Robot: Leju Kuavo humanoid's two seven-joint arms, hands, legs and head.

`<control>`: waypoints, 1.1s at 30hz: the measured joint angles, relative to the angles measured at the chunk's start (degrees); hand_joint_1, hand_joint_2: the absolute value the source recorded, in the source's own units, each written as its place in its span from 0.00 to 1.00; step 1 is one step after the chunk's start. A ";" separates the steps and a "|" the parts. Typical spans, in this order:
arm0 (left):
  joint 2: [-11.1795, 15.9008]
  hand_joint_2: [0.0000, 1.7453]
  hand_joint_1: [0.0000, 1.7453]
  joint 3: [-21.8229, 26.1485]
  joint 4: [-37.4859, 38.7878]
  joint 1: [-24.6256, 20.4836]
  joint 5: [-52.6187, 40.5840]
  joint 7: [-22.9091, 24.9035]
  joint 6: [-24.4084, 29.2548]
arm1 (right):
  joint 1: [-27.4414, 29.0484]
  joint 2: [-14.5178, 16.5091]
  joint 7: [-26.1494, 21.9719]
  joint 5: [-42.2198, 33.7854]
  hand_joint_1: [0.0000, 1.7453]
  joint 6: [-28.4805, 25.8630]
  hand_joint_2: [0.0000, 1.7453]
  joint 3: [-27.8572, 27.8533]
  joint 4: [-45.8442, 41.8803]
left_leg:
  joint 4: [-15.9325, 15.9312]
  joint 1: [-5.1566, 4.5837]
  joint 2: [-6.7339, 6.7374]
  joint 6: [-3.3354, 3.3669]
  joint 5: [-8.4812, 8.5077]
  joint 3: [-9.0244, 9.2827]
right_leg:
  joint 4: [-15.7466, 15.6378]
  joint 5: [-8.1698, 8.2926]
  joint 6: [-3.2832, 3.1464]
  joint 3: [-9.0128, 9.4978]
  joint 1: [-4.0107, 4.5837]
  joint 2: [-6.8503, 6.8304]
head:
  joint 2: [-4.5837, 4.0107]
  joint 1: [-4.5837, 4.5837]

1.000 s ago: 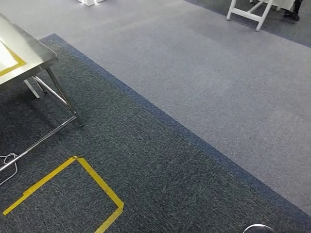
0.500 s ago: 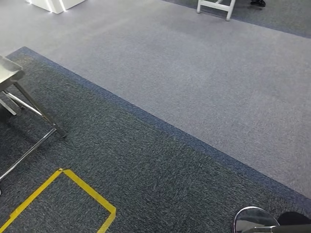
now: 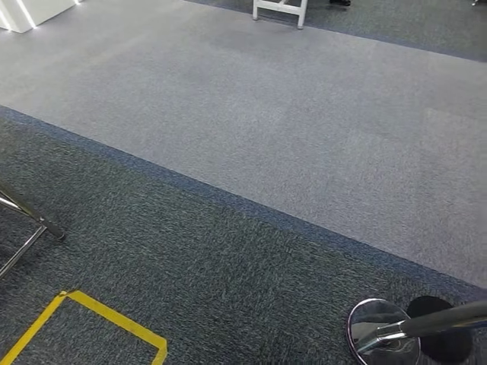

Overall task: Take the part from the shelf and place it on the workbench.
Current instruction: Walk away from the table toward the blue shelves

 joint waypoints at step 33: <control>0.11 0.00 0.00 0.07 0.00 -0.03 -0.44 -0.01 -0.09 | -1.01 -0.27 -0.92 2.14 0.00 0.25 0.00 -2.44 2.34 | 0.38 -0.40 1.56 0.16 -0.57 -0.05 | 6.51 -3.81 0.63 -2.77 0.04 -2.83 | 0.00 0.19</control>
